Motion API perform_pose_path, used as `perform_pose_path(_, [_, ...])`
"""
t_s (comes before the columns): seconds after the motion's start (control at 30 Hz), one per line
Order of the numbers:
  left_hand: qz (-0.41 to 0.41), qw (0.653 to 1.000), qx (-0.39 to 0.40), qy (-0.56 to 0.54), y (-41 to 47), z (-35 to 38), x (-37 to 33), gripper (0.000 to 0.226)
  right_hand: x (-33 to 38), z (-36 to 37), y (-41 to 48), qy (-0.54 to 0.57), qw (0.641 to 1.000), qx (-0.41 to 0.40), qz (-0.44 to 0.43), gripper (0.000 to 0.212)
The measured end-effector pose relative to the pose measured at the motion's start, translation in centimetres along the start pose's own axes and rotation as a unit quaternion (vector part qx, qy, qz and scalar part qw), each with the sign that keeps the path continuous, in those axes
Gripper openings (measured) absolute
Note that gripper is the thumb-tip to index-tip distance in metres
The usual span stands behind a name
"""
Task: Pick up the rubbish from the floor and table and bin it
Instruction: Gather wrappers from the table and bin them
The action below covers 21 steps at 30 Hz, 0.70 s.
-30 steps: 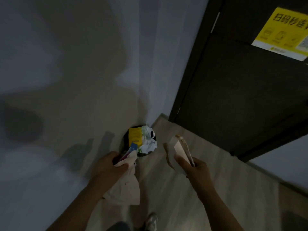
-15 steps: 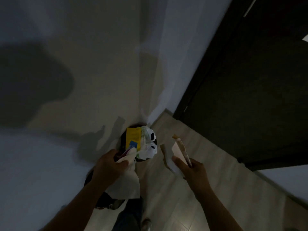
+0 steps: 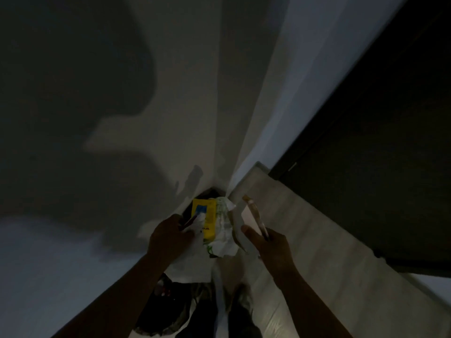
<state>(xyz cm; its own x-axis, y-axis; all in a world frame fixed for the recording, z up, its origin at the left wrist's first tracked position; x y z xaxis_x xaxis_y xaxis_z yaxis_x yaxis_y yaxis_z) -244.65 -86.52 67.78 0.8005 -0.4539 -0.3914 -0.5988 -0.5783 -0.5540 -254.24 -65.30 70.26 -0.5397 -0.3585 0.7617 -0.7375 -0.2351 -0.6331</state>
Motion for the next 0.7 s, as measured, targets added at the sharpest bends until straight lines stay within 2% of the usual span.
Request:
perform_pose_path(0.1, [-0.015, 1.0, 0.02, 0.019, 2.8, 1.8, 0.6, 0.029, -1.2, 0.6, 3.2, 0.007, 1.0, 0.01, 0.023, 0.026])
perform_pose_path(0.23, [-0.045, 0.998, 0.038, 0.019, 6.0, 5.5, 2.3, 0.027, -4.2, 0.9, 7.7, 0.008, 0.998, 0.015, 0.057, 0.045])
perform_pose_path(0.4, [-0.071, 0.997, 0.032, 0.001, 10.3, 11.6, 4.5, 0.027, -8.5, 1.2, 13.5, -0.016, 0.996, 0.032, 0.084, 0.039])
perform_pose_path(0.5, [-0.076, 0.997, 0.022, -0.009, 13.2, 15.4, 5.5, 0.023, -11.1, 1.8, 16.8, -0.022, 0.995, 0.029, 0.088, 0.027])
perform_pose_path(0.7, [-0.097, 0.995, 0.02, -0.013, 19.9, 23.0, 7.6, 0.024, -16.0, 3.5, 22.5, 0.009, 0.993, 0.034, 0.11, 0.021])
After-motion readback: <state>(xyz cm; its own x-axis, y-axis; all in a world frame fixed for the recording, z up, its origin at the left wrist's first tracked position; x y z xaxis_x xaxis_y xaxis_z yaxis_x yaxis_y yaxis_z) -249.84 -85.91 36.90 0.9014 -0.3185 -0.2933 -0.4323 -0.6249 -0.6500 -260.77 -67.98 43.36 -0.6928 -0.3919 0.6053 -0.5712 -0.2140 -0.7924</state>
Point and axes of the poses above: each hand's wrist, its own y-axis towards the middle knuckle, its own z-axis out of the palm, x = y × z, the point moved 1 cm from there along y, towards the middle knuckle, and after that the axes turned 7 degrees about y, right-handed, at the moved point
